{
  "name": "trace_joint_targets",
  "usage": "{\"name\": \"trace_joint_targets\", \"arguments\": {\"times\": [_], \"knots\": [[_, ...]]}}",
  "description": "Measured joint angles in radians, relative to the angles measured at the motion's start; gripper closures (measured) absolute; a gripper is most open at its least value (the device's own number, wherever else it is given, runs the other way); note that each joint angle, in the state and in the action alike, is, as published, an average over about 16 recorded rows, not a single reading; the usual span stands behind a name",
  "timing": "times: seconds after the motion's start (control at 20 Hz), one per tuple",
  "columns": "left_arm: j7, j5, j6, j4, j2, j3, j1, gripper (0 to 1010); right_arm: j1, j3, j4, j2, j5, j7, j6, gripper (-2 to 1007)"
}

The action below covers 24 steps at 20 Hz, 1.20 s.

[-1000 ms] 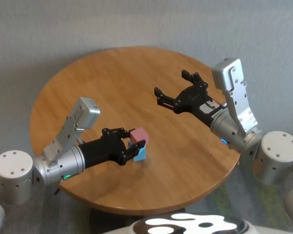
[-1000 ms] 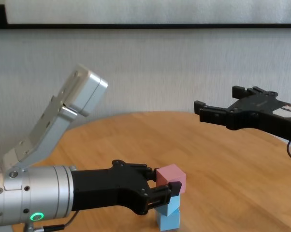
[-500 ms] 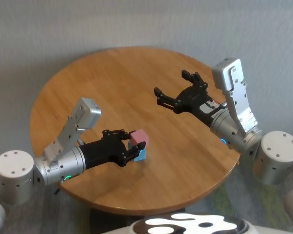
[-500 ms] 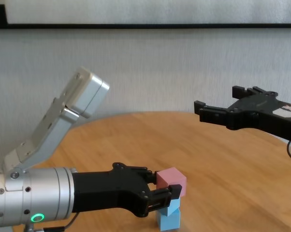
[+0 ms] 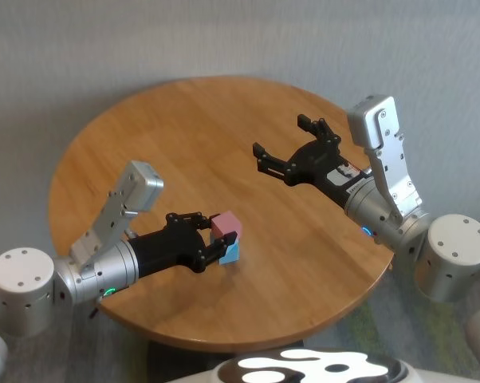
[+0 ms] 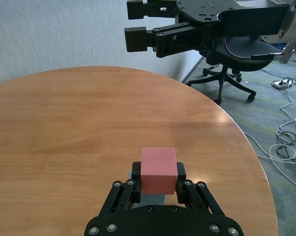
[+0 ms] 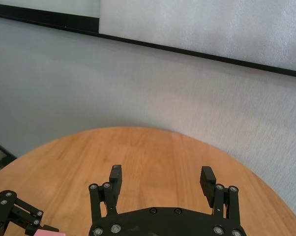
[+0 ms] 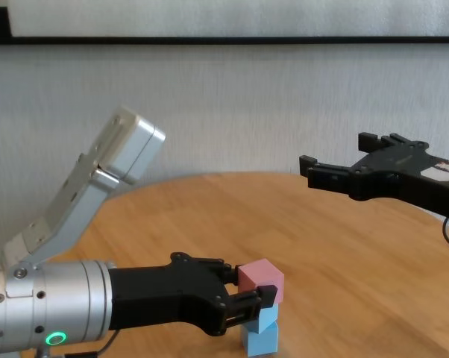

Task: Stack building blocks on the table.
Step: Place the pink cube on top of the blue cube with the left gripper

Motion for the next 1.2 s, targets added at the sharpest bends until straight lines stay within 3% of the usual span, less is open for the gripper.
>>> {"name": "trace_joint_targets", "arguments": {"times": [1.2], "knots": [[0.009, 0.002, -0.007, -0.004, 0.001, -0.004, 0.004, 613, 0.0, 0.0, 0.0, 0.0, 0.0, 0.0, 0.0, 0]]}}
